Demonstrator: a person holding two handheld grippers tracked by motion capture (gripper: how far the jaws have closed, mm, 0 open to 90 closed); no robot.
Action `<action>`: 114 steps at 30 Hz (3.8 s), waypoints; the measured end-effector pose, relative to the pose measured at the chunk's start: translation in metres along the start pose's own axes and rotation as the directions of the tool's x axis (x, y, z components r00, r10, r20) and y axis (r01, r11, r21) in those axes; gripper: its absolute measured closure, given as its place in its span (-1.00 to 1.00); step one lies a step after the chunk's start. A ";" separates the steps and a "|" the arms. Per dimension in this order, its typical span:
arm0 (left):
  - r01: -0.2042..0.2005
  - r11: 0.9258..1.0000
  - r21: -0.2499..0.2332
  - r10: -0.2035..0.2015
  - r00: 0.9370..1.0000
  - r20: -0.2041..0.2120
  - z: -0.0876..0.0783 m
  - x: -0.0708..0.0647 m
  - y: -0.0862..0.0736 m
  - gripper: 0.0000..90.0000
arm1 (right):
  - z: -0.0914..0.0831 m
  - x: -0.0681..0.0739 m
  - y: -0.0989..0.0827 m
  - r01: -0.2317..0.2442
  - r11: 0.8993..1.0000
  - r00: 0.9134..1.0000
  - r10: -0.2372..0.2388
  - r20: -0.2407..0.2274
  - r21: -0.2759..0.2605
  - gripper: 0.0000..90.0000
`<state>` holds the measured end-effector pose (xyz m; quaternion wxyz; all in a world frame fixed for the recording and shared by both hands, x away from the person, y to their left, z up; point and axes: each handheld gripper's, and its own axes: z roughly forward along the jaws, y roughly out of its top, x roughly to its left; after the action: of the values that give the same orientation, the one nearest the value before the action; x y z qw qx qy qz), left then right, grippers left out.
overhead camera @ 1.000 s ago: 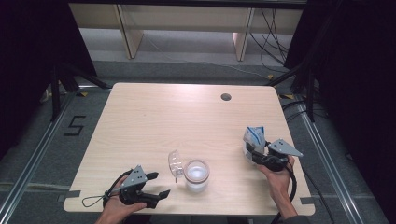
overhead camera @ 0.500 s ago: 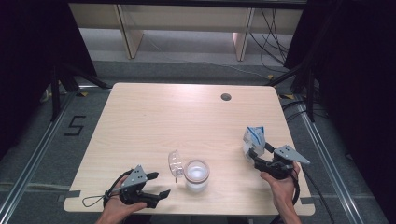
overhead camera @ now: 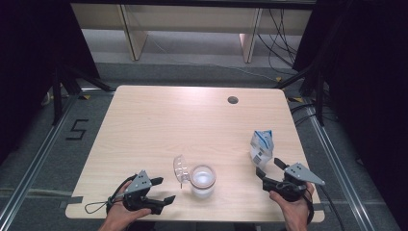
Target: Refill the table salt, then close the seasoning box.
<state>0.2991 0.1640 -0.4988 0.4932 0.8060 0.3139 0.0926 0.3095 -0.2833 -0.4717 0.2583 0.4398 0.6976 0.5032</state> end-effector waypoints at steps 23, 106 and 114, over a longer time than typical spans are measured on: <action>0.032 0.999 -0.031 -0.032 0.999 -0.003 -0.005 0.000 0.004 -0.53 | -0.017 0.044 -0.019 0.101 0.986 0.986 -0.080 -0.146 0.136 -0.51; -0.042 0.982 -0.184 0.058 0.995 0.083 -0.001 -0.026 0.058 0.76 | -0.015 0.055 -0.023 0.158 0.975 0.967 -0.121 -0.223 0.155 -0.43; 0.035 0.985 -0.172 -0.016 0.994 0.110 -0.004 -0.024 0.055 0.14 | -0.015 0.054 -0.022 0.145 0.981 0.966 -0.113 -0.231 0.127 -0.49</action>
<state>0.3012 0.1351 -0.4459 0.5788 0.7598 0.2879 0.0695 0.2634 -0.2456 -0.4820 0.1785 0.3514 0.7836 0.4802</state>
